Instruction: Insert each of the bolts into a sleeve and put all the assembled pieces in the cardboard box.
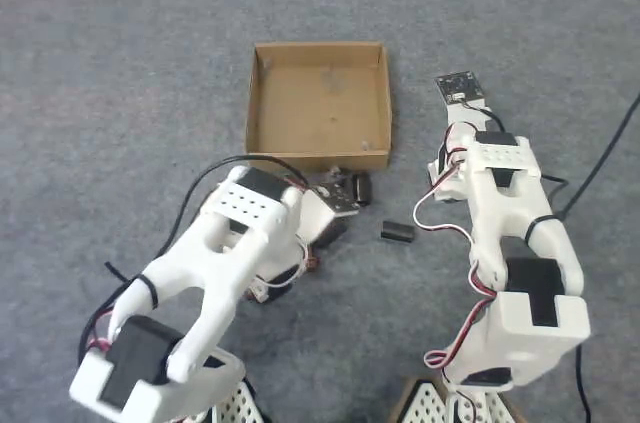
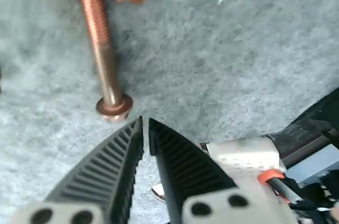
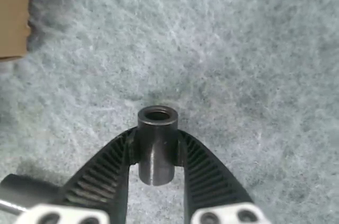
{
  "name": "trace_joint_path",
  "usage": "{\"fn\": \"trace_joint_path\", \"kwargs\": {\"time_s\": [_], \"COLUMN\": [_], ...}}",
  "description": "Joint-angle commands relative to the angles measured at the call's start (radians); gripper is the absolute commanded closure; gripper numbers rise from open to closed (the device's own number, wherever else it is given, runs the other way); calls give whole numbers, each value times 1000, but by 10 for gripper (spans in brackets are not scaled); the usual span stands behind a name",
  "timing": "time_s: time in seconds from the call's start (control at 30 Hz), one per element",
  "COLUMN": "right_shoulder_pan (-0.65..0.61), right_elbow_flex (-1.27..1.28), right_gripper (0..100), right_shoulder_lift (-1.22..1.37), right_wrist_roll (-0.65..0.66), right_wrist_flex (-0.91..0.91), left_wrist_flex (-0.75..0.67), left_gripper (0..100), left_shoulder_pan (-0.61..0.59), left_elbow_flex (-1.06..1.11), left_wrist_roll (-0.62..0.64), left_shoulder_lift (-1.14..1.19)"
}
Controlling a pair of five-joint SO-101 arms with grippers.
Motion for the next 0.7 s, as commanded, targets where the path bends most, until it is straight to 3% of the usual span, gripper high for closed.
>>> {"fn": "trace_joint_path", "kwargs": {"time_s": [0.0,0.2,0.47,0.67], "right_shoulder_pan": [-4,-4,-4,-4], "right_elbow_flex": [-9,-9,-8,-6], "right_gripper": [993,993,993,993], "right_shoulder_lift": [-7,-7,-7,-7], "right_wrist_roll": [14,14,14,14], "right_wrist_flex": [-13,-15,-28,-27], "left_wrist_flex": [-137,-321,-465,-468], "left_gripper": [989,989,989,989], "left_shoulder_pan": [91,86,-137,-175], "left_elbow_flex": [64,196,237,228], "left_wrist_roll": [-14,35,106,107], "left_shoulder_lift": [2,-5,-5,-5]}}
